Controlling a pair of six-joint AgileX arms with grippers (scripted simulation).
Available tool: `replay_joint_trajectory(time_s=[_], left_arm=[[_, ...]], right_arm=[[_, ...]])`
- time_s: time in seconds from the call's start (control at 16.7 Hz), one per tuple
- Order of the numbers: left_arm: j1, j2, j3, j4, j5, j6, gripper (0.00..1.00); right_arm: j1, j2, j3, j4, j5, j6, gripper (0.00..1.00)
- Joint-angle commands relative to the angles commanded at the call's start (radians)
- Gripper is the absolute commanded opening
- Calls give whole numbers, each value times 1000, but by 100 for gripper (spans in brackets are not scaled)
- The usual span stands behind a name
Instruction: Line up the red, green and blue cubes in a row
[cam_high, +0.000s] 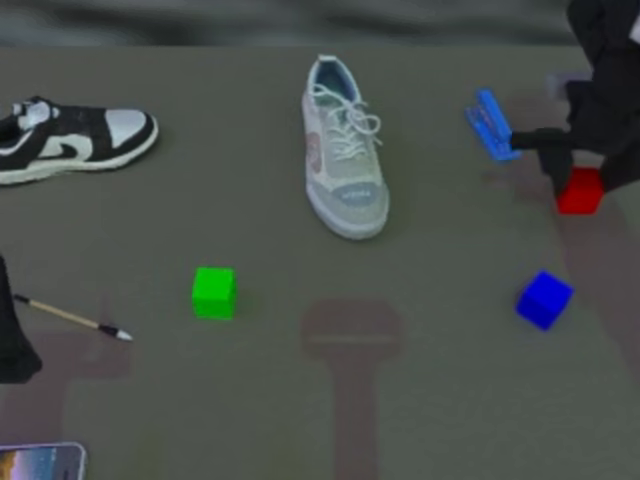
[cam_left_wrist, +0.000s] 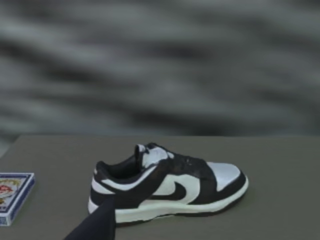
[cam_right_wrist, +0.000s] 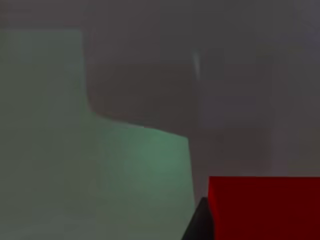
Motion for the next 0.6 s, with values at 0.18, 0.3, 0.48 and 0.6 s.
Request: replay_joint_trajectory(time_s=[0.18,0.3,0.48,0.6], left_arm=[[0,0,0,0,0,0,100],[0,0,0,0,0,0,100],[0,0,0,0,0,0,100],[0,0,0,0,0,0,100]], right_arm=[[5,-26,72,-101,0,-2,0],[6,-35,88,-119,0,-2,0],[0,-32,86,-116,-1,-1,0],[14,-30,89,-119,0,13,0]])
